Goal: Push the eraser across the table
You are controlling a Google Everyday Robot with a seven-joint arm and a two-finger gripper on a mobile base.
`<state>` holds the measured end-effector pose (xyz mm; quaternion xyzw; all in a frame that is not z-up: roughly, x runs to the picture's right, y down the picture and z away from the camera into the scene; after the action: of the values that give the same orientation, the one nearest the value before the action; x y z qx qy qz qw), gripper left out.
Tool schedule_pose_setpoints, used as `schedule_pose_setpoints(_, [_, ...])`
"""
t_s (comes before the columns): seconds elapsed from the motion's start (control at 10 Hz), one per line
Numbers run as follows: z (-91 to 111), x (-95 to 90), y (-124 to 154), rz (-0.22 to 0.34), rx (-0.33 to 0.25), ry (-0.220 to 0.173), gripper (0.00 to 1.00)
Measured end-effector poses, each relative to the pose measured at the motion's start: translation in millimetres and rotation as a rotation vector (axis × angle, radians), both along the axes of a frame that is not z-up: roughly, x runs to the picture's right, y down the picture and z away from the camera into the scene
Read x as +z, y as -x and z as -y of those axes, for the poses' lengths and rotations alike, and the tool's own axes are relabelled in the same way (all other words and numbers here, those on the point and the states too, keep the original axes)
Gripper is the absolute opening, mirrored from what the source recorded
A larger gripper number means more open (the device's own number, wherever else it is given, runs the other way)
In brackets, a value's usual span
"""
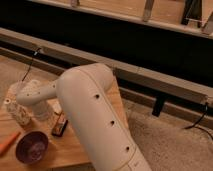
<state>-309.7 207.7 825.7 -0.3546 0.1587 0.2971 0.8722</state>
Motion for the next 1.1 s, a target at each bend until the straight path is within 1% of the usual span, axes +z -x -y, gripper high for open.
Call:
schedule_pose_setpoints(0.3, [-4, 2.0, -6, -0.007, -0.003, 0.007, 0.00])
schedule_pose_setpoints(0.5, [-6, 3.5, -8, -0.008, -0.009, 0.005, 0.00])
schedule_pose_setpoints(0.9, [-4, 7.9, -13, -0.029, -0.013, -0.019, 0.00])
schedule_pose_setpoints(1.1, [0, 12.5, -26, -0.064, -0.009, -0.036, 0.00])
